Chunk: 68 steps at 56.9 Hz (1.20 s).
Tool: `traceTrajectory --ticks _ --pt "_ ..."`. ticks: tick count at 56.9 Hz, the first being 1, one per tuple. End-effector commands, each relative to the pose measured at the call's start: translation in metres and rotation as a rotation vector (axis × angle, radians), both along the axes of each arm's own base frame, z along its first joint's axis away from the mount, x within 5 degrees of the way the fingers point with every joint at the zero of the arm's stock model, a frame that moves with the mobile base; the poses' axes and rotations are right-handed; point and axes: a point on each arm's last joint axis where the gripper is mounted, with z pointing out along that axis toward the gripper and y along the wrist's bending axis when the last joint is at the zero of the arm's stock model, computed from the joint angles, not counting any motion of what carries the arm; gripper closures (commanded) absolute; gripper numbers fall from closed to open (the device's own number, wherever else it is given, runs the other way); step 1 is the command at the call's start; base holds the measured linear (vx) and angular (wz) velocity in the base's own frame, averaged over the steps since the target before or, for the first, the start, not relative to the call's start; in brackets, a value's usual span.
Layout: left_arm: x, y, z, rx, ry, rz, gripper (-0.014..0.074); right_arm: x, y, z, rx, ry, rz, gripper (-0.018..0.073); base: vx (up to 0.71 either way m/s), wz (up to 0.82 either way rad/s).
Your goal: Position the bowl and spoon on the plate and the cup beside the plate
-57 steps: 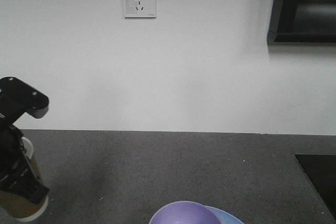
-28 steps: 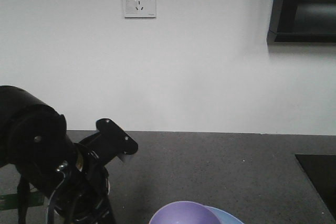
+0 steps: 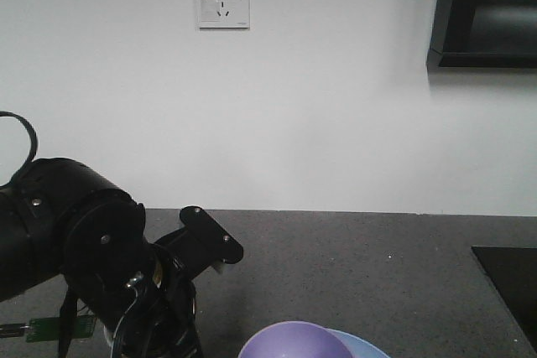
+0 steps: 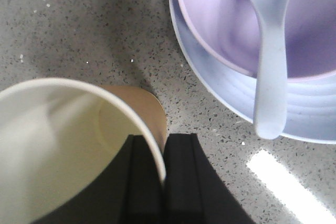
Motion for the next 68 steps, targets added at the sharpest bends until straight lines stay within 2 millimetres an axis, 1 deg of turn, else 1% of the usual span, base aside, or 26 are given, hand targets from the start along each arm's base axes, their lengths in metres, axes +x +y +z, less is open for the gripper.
traceTrajectory --ticks 1,8,19,24,27,33,41,45,51,54,56,59,64,67,68 --pt "-0.003 0.0 0.022 -0.072 -0.083 0.001 0.0522 0.004 0.001 0.016 0.031 -0.102 -0.006 0.0568 0.0 0.0" --pt "-0.003 0.0 0.022 -0.072 -0.082 0.001 0.0414 0.004 0.001 0.016 0.031 -0.103 -0.006 0.0568 0.0 0.0" --pt "-0.003 0.0 0.022 -0.072 -0.082 0.002 0.0193 0.004 0.001 0.016 0.031 -0.103 -0.006 0.0568 0.0 0.0" --pt "-0.003 0.0 0.022 -0.073 -0.083 0.002 0.0127 0.004 0.001 0.016 0.031 -0.103 -0.006 0.0568 0.0 0.0" --pt "-0.003 0.0 0.023 -0.073 -0.083 0.002 0.0097 0.004 0.001 0.016 0.031 -0.103 -0.006 0.0568 0.0 0.0" --pt "-0.004 0.001 0.027 -0.076 -0.087 0.002 0.007 0.004 0.001 0.016 0.032 -0.103 -0.006 0.0568 0.0 0.0" --pt "-0.005 0.003 0.056 -0.125 -0.145 0.004 0.0074 0.004 0.001 0.016 0.033 -0.103 -0.006 0.0568 0.0 0.0" --pt "-0.009 0.005 0.076 -0.169 -0.195 0.005 0.0074 0.004 0.001 0.016 0.035 -0.104 -0.006 0.0568 0.0 0.0" --pt "-0.018 0.013 0.111 -0.254 -0.283 0.017 0.0105 0.005 0.001 0.017 0.039 -0.118 -0.008 0.0568 0.0 0.0" --pt "-0.024 0.019 0.128 -0.301 -0.331 0.026 0.0146 0.005 0.001 0.018 0.042 -0.124 -0.009 0.0568 0.0 0.0" --pt "-0.03 0.024 0.138 -0.338 -0.368 0.03 0.019 0.005 0.001 0.018 0.044 -0.127 -0.009 0.0568 0.0 0.0" --pt "-0.04 0.032 0.153 -0.398 -0.434 0.027 0.0273 0.005 0.001 0.019 0.051 -0.132 -0.01 0.0568 0.0 0.0" --pt "-0.061 0.049 0.177 -0.504 -0.558 0.02 0.0461 0.002 0.002 0.022 0.093 -0.142 -0.012 0.0568 0.0 0.0" --pt "-0.073 0.059 0.184 -0.557 -0.622 0.012 0.0599 -0.002 0.002 0.025 0.128 -0.159 -0.013 0.0568 0.0 0.0" --pt "-0.078 0.064 0.186 -0.575 -0.646 0.01 0.0606 -0.004 0.001 0.027 0.135 -0.169 -0.013 0.0568 0.0 0.0"
